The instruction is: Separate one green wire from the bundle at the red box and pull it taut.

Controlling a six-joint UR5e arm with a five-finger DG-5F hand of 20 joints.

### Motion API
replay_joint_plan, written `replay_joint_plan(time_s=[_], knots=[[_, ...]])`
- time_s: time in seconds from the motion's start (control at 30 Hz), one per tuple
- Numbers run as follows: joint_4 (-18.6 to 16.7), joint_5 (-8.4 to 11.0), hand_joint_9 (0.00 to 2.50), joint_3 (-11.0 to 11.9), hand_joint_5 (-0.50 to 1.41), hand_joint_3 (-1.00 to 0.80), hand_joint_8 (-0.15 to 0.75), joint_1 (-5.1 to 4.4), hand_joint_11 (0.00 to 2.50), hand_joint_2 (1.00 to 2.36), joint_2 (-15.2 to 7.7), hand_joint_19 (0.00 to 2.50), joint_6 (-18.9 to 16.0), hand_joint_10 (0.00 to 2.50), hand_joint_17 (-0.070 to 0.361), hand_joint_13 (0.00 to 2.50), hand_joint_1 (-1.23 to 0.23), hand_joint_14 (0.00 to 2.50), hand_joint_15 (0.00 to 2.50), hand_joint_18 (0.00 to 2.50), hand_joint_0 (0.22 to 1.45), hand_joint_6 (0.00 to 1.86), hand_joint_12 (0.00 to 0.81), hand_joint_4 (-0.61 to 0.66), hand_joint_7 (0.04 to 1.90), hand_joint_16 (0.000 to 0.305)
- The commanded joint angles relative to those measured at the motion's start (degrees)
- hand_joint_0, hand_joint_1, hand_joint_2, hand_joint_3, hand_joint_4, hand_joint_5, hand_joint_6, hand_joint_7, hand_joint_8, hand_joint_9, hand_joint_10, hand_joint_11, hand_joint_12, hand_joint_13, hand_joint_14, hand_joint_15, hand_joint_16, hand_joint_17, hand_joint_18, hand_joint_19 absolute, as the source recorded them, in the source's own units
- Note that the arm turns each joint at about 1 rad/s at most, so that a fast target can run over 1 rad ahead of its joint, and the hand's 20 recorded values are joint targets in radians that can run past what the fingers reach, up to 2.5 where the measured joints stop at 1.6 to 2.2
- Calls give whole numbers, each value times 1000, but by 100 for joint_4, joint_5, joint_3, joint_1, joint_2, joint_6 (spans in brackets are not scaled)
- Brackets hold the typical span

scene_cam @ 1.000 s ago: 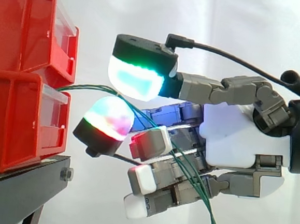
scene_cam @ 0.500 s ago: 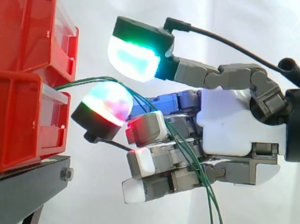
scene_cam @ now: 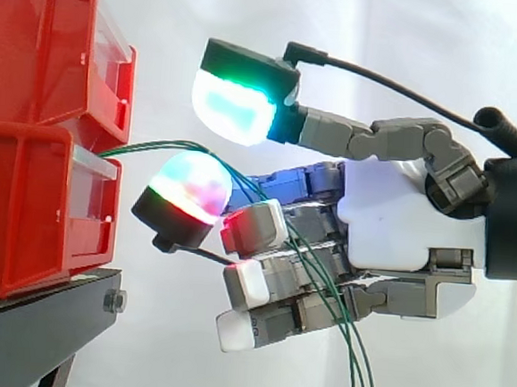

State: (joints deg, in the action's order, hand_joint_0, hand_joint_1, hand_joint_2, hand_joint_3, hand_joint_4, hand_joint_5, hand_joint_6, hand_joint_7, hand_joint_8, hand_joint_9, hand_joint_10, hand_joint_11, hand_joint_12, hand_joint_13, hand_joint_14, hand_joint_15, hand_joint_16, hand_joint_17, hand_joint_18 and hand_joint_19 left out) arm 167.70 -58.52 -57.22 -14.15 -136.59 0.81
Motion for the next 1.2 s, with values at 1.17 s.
replay_joint_plan(time_s=[1.17], knots=[[351,-28,1144,27,-176,-131,296,115,1214,1017,150,542,139,18,124,1114,-717,25,743,853,602,910,402,75,1009,55]])
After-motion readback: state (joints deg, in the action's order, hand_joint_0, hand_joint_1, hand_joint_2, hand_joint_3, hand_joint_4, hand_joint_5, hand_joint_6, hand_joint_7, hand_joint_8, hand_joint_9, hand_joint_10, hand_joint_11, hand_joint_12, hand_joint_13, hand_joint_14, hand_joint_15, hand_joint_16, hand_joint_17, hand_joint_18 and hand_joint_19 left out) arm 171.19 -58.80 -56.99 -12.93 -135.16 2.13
